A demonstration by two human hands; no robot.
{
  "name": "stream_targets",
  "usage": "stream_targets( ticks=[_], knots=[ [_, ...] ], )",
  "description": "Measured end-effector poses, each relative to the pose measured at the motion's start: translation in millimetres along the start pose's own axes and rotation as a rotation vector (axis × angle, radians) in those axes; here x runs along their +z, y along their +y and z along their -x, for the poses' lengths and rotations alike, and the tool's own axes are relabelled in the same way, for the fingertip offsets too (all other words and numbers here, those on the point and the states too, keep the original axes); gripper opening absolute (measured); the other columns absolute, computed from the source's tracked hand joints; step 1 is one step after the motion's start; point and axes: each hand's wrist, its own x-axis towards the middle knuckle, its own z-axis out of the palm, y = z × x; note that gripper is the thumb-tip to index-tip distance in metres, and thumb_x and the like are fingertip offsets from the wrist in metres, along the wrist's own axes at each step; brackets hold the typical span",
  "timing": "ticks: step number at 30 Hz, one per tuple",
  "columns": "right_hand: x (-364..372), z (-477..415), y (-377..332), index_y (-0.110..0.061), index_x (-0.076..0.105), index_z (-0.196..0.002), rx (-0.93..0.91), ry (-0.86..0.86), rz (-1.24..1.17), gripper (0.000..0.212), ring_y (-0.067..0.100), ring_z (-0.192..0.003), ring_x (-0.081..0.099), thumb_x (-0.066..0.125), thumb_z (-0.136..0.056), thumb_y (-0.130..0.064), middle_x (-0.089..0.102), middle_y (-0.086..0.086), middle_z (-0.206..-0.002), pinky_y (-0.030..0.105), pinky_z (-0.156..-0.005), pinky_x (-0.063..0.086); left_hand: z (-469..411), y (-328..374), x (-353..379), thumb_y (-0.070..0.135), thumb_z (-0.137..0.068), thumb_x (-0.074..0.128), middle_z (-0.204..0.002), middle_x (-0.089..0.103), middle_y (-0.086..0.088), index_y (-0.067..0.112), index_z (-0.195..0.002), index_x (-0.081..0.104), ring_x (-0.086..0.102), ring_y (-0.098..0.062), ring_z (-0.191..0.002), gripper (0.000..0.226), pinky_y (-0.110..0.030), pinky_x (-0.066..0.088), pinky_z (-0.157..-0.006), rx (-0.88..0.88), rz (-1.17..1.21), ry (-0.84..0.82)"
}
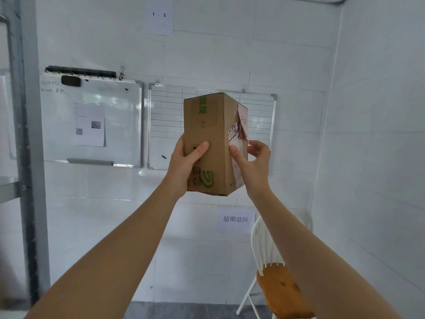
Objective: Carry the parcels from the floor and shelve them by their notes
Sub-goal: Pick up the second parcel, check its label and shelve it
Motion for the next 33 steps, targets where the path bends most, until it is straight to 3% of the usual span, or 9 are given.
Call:
stream_targets(
  ticks=[5,8,11,14,17,25,28,30,33],
  knots=[
    [-7,-3,-3,-0.018,0.041,-0.131,0.189,-0.166,-0.1,0.057,0.014,-0.105,0.061,0.067,-0.082,-0.033,0.057,0.001,-0.126,0.016,-0.069,0.05,1,1,4,0.032,-0.081,0.066,-0.113,0.061,0.011,0.036,-0.123,0.044,0.061,-0.017,-0.105,0.047,-0.035,0.054,-0.075,0.032,-0.022,-0.016],
    [-9,-4,0,-0.017,0.039,-0.134,0.196,-0.04,-0.146,0.063,0.008,-0.09,0.062,0.07,-0.081,-0.03,0.059,0.0,-0.118,0.02,-0.066,0.052,4,1,10,0.032,-0.086,0.06,-0.116,0.053,0.017,0.038,-0.136,0.031,0.057,-0.004,-0.103,0.058,-0.023,0.052,-0.075,0.179,-0.13,0.029],
    [-9,-4,3,-0.019,0.046,-0.126,0.155,0.054,-0.149,0.059,0.013,-0.092,0.065,0.076,-0.076,-0.029,0.059,0.004,-0.117,0.024,-0.07,0.057,2,-4,14,0.034,-0.095,0.046,-0.13,0.037,0.012,0.034,-0.143,0.027,0.048,-0.003,-0.114,0.052,-0.029,0.047,-0.095,0.287,-0.224,0.063],
    [-12,-6,7,-0.019,0.059,-0.112,0.121,0.026,-0.114,0.042,0.015,-0.089,0.069,0.076,-0.075,-0.03,0.064,0.007,-0.11,0.025,-0.067,0.058,2,-6,12,0.045,-0.09,0.049,-0.143,0.031,0.01,0.036,-0.146,0.022,0.041,-0.004,-0.122,0.063,-0.026,0.043,-0.092,0.195,-0.178,-0.011],
    [-20,-7,4,-0.018,0.065,-0.104,0.096,-0.018,-0.126,0.022,0.021,-0.081,0.069,0.069,-0.084,-0.024,0.07,0.01,-0.101,0.031,-0.068,0.059,1,-4,2,0.034,-0.084,0.062,-0.142,0.042,0.008,0.038,-0.144,0.024,0.055,-0.011,-0.114,0.07,-0.027,0.052,-0.081,0.097,-0.078,-0.042],
    [-21,-8,5,-0.023,0.045,-0.135,0.165,-0.245,-0.272,0.08,0.03,-0.112,0.062,0.075,-0.066,-0.052,0.06,0.011,-0.129,0.048,-0.089,0.054,-2,-5,-22,0.028,-0.077,0.062,-0.132,0.059,-0.007,0.03,-0.137,0.042,0.062,-0.028,-0.113,0.063,-0.038,0.058,-0.077,0.014,0.098,-0.088],
    [-21,-7,7,-0.023,0.038,-0.141,0.18,-0.356,-0.401,0.066,0.029,-0.111,0.062,0.06,-0.083,-0.044,0.058,0.011,-0.132,0.049,-0.089,0.054,-2,-5,-19,0.028,-0.077,0.057,-0.124,0.063,-0.004,0.03,-0.139,0.039,0.068,-0.02,-0.099,0.065,-0.033,0.058,-0.069,0.031,0.078,-0.137],
    [-21,-6,9,-0.021,0.037,-0.142,0.212,-0.394,-0.452,0.066,0.032,-0.116,0.06,0.046,-0.087,-0.055,0.057,0.013,-0.134,0.052,-0.091,0.052,0,-5,-14,0.029,-0.075,0.053,-0.107,0.067,0.001,0.028,-0.139,0.039,0.071,-0.012,-0.082,0.065,-0.028,0.057,-0.06,0.023,0.086,-0.149],
    [-24,-5,12,-0.021,0.041,-0.142,0.269,-0.344,-0.474,0.067,0.03,-0.114,0.062,0.022,-0.092,-0.061,0.061,0.011,-0.129,0.045,-0.086,0.055,0,-5,-9,0.033,-0.077,0.053,-0.106,0.067,0.003,0.028,-0.14,0.037,0.07,-0.011,-0.083,0.065,-0.028,0.058,-0.062,0.021,0.102,-0.16]
  ],
)
